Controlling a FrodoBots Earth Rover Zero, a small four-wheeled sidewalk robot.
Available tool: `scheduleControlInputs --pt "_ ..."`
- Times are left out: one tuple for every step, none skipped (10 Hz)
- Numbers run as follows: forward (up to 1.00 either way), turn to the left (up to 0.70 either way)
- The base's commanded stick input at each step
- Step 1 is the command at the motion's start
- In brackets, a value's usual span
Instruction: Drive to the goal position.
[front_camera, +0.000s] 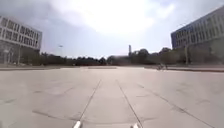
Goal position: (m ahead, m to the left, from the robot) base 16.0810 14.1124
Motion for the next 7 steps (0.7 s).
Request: scheduleControlInputs --pt "0.70 -0.01" --pt "0.70 -0.01" --pt "0.70 -0.01" --pt "0.70 -0.01" --pt "0.70 -0.01" --pt "0.70 -0.01" --pt "0.70 -0.01"
